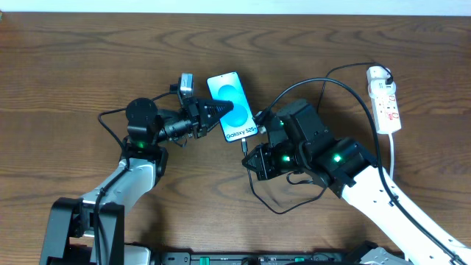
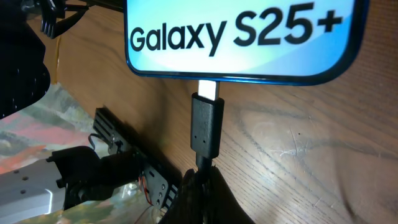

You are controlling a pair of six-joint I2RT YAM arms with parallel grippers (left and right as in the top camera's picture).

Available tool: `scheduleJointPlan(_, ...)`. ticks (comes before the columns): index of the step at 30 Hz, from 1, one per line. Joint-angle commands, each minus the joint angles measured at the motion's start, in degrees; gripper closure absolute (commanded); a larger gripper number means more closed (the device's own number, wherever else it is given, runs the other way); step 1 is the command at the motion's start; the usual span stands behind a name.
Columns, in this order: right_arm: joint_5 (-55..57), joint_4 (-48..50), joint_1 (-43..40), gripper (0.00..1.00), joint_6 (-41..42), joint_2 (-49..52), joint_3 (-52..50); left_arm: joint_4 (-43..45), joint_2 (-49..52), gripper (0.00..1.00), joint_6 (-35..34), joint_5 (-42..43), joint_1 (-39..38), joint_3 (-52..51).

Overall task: Plug charger to phone and switch on socket
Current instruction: 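Hold the phone with the left gripper and press the plug upward into the port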

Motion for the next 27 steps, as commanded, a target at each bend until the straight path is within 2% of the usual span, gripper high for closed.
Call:
scheduleJointPlan(1, 0.1, 0.4, 0.3, 0.99, -1.0, 0.1, -0.1, 1.0, -0.7, 0.93, 0.0, 1.2, 0.0, 1.7)
scheduleJointPlan(27, 6.0, 2.3, 0.0, 0.99, -1.0, 0.1, -0.1, 1.4, -0.7, 0.93, 5.1, 6.5, 0.0, 1.6)
